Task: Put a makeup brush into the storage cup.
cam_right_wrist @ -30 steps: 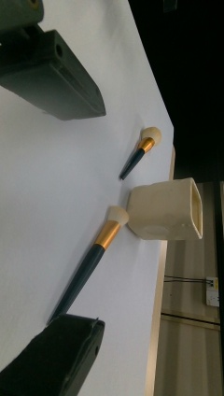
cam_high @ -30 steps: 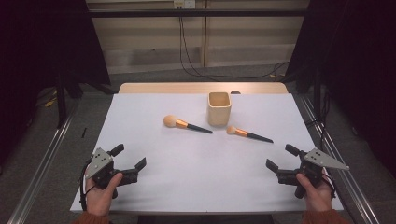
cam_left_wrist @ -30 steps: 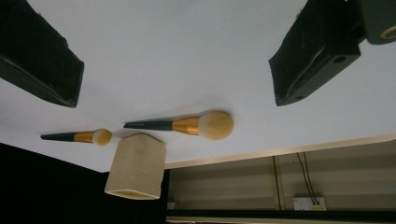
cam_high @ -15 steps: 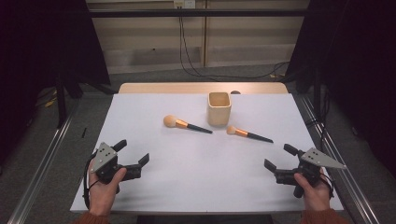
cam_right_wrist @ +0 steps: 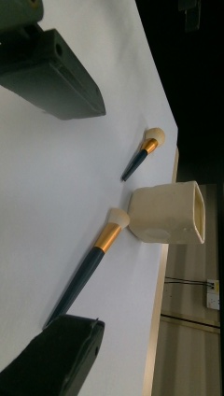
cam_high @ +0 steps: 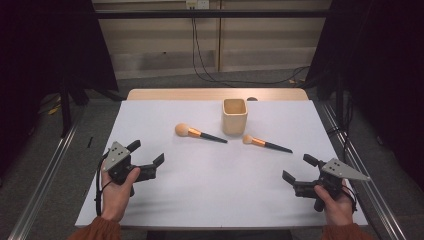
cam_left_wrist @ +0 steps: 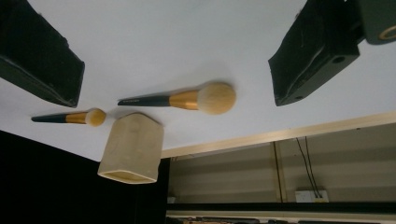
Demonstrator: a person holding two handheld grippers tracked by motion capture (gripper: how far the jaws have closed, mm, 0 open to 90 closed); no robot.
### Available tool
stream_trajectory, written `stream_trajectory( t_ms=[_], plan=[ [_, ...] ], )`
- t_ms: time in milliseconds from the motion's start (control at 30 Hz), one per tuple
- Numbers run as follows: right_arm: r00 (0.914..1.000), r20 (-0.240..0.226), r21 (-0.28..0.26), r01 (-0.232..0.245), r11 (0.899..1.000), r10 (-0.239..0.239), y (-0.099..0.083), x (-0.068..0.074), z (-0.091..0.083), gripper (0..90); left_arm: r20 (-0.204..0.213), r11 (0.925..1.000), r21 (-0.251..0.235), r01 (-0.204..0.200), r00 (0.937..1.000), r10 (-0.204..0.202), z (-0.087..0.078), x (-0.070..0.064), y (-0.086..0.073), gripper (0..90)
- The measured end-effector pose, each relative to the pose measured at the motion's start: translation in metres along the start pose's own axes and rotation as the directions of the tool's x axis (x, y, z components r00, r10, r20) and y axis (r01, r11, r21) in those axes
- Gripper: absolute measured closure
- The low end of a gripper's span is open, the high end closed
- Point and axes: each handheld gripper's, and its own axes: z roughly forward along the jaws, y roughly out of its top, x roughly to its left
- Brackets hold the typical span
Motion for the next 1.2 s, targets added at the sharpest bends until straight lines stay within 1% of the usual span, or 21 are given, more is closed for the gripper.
stream_trajectory(
  t_ms=[100,167,200,267,300,367,400,433,500,600,633,667,700,733,800,833,867,1033,1100,1167,1200],
  plan=[
    [1.0000,0.004,-0.003,-0.001,1.000,0.001,0.000,0.000,-0.001,0.1,0.007,0.9999,-0.002,0.010,0.9999,-0.010,0.002,0.003,0.002,2.9],
    [1.0000,0.005,-0.006,-0.001,1.000,0.001,0.000,0.000,-0.001,0.1,0.011,1.0000,-0.006,0.007,0.9999,-0.007,0.007,0.004,0.006,2.9],
    [1.0000,0.005,-0.005,0.001,1.000,-0.001,0.000,0.000,-0.001,0.0,0.008,1.0000,-0.006,-0.004,1.0000,0.004,0.009,0.004,0.008,2.9],
    [1.0000,0.004,-0.007,-0.007,1.000,0.007,-0.001,0.000,-0.001,0.1,0.016,1.0000,0.004,0.008,0.9998,-0.008,0.012,0.004,0.011,2.9],
    [1.0000,0.005,-0.006,-0.007,1.000,0.007,-0.001,0.000,-0.001,0.0,0.019,0.9996,0.023,-0.016,0.9997,0.016,0.015,0.003,0.013,2.9],
    [1.0000,0.005,-0.007,-0.008,1.000,0.008,-0.001,-0.001,-0.001,0.0,0.034,0.9989,0.028,-0.038,0.9988,0.037,0.019,0.000,0.015,2.9],
    [1.0000,0.005,-0.008,-0.007,1.000,0.007,-0.001,-0.001,-0.001,0.0,0.041,0.9987,0.030,-0.041,0.9983,0.040,0.021,0.000,0.016,2.9],
    [1.0000,0.005,-0.007,-0.005,1.000,0.005,-0.001,0.000,-0.001,0.0,0.043,0.9993,0.024,-0.027,0.9988,0.026,0.023,-0.001,0.017,2.9],
    [1.0000,0.005,-0.008,-0.006,1.000,0.006,-0.001,0.000,0.000,0.0,0.039,0.9993,0.023,-0.029,0.9989,0.028,0.028,0.000,0.020,2.9],
    [1.0000,0.005,-0.010,-0.006,1.000,0.006,-0.001,0.000,-0.001,0.0,0.034,0.9991,0.014,-0.041,0.9986,0.040,0.034,0.001,0.023,2.9],
    [1.0000,0.006,-0.010,-0.006,1.000,0.006,-0.001,0.000,-0.001,0.0,0.041,0.9988,0.013,-0.047,0.9981,0.046,0.035,0.002,0.024,2.8],
    [1.0000,0.006,-0.010,-0.007,1.000,0.007,-0.001,0.000,-0.001,0.0,0.040,0.9978,0.016,-0.065,0.9971,0.064,0.037,0.002,0.025,2.6],
    [1.0000,0.007,-0.008,-0.007,1.000,0.007,-0.001,0.000,-0.001,0.0,0.037,0.9977,0.006,-0.067,0.9971,0.067,0.039,0.002,0.027,2.3],
    [0.9999,0.005,-0.005,-0.011,1.000,0.011,-0.002,0.000,-0.001,0.0,0.030,0.9979,0.005,-0.065,0.9974,0.065,0.040,0.003,0.028,2.3],
    [0.9999,0.004,-0.006,-0.012,1.000,0.013,-0.002,0.000,0.000,0.0,0.034,0.9983,0.003,-0.059,0.9977,0.059,0.044,0.004,0.030,2.2],
    [0.9999,0.005,-0.007,-0.012,1.000,0.012,-0.001,0.000,-0.001,0.0,0.029,0.9978,0.002,-0.067,0.9974,0.067,0.045,0.005,0.031,2.2],
    [0.9999,0.005,-0.007,-0.012,1.000,0.012,-0.002,0.000,0.000,0.0,0.028,0.9978,0.000,-0.066,0.9974,0.066,0.047,0.005,0.032,2.2],
    [0.9999,0.002,-0.004,-0.013,1.000,0.013,-0.002,0.000,0.000,0.0,0.033,0.9988,-0.021,-0.044,0.9985,0.045,0.056,0.007,0.036,2.2],
    [0.9999,0.002,-0.006,-0.012,1.000,0.012,-0.002,0.000,0.000,0.0,0.030,0.9987,-0.014,-0.048,0.9984,0.049,0.060,0.009,0.037,2.2],
    [0.9999,0.002,-0.006,-0.013,1.000,0.013,-0.002,0.001,0.000,0.0,0.038,0.9990,-0.014,-0.043,0.9983,0.043,0.065,0.009,0.039,2.2],
    [0.9999,0.003,-0.005,-0.013,1.000,0.013,-0.001,0.001,0.000,0.0,0.040,0.9986,-0.015,-0.051,0.9979,0.052,0.067,0.008,0.040,2.2]
  ],
)
